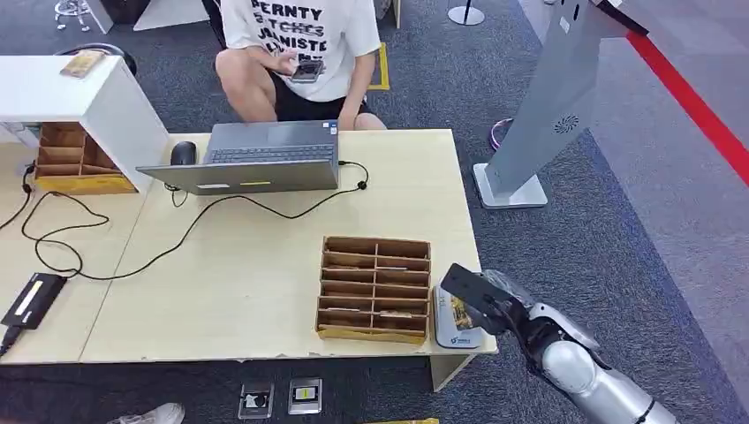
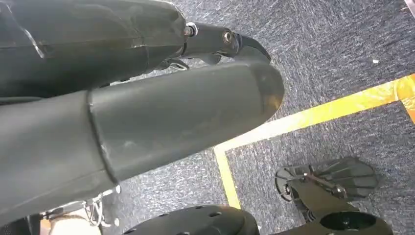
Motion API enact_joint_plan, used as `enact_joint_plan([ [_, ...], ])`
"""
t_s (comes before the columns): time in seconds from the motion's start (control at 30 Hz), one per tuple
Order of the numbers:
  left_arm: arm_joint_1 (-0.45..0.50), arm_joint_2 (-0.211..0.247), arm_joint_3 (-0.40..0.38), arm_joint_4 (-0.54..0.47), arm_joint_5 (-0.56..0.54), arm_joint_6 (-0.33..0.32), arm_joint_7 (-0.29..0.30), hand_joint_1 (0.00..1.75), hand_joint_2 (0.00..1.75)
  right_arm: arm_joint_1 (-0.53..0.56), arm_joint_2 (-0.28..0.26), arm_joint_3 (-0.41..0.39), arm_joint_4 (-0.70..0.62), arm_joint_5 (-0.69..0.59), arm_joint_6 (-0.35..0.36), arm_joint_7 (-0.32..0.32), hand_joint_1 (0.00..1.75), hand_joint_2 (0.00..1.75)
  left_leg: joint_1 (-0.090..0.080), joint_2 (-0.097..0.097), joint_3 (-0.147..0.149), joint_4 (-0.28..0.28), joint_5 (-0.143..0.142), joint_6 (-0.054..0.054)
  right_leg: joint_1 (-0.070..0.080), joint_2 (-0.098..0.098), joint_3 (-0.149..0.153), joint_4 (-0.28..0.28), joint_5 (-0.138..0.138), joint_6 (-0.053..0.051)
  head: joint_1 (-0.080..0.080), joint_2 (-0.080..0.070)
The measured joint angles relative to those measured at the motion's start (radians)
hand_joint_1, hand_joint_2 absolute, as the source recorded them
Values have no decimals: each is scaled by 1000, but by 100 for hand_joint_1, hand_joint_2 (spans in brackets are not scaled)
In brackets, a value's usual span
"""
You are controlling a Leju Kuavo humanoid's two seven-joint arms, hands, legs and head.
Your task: Pass the card to the sensor for recognition and then transmit it.
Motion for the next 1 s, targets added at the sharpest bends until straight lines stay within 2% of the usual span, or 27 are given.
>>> enact_joint_plan([
  [1.0, -1, 0, 3, -1, -4, 0, 7, 0, 0, -15, 6, 28, 103, -40, 0, -13, 175, 175, 0, 0, 0, 0, 0, 0, 0, 0, 0, 0, 0, 0, 0, 0],
])
